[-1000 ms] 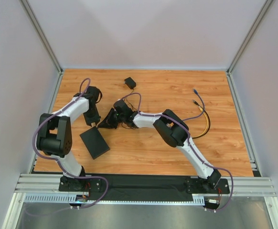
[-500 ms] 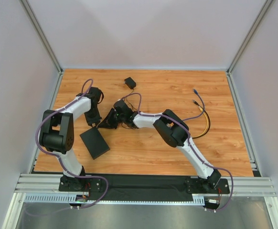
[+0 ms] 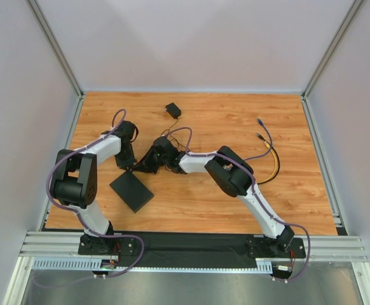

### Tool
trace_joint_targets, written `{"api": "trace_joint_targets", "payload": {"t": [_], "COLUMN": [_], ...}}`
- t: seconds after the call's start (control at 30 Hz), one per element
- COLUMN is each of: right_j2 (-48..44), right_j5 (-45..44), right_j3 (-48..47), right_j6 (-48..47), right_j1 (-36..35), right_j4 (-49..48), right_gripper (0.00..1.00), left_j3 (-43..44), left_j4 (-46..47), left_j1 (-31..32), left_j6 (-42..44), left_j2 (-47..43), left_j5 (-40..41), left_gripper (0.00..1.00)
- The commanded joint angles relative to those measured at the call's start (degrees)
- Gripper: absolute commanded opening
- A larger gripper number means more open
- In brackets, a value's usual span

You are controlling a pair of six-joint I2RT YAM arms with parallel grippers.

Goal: Pull the plug from the switch port

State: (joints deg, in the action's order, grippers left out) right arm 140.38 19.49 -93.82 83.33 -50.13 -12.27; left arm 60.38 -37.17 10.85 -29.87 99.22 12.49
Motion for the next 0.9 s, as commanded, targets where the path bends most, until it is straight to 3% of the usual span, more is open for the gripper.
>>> {"api": "trace_joint_targets", "payload": {"t": [0.0, 0.63, 0.87], "right_j2": [2.18, 0.25, -0.36], "right_j5": [-5.25, -10.34, -7.98], "right_j3": [0.13, -0.39, 0.74], "right_j6": [3.6, -0.18, -1.76], "right_j1": [3.98, 7.06, 6.89], "right_j4": [2.51, 5.59, 2.7], "right_gripper": [0.0, 0.0, 0.0], "left_j3": [-2.63, -6.24, -4.13], "left_j4": [-3.53, -1.94, -3.61], "left_j1": [0.22, 2.86, 2.86], "left_j6": [3.49, 4.2, 3.85], "left_j2": [-1.57, -8.6, -11.33], "left_j5": [-0.71, -0.89, 0.6], "left_gripper": [0.15, 0.14, 0.17]}}
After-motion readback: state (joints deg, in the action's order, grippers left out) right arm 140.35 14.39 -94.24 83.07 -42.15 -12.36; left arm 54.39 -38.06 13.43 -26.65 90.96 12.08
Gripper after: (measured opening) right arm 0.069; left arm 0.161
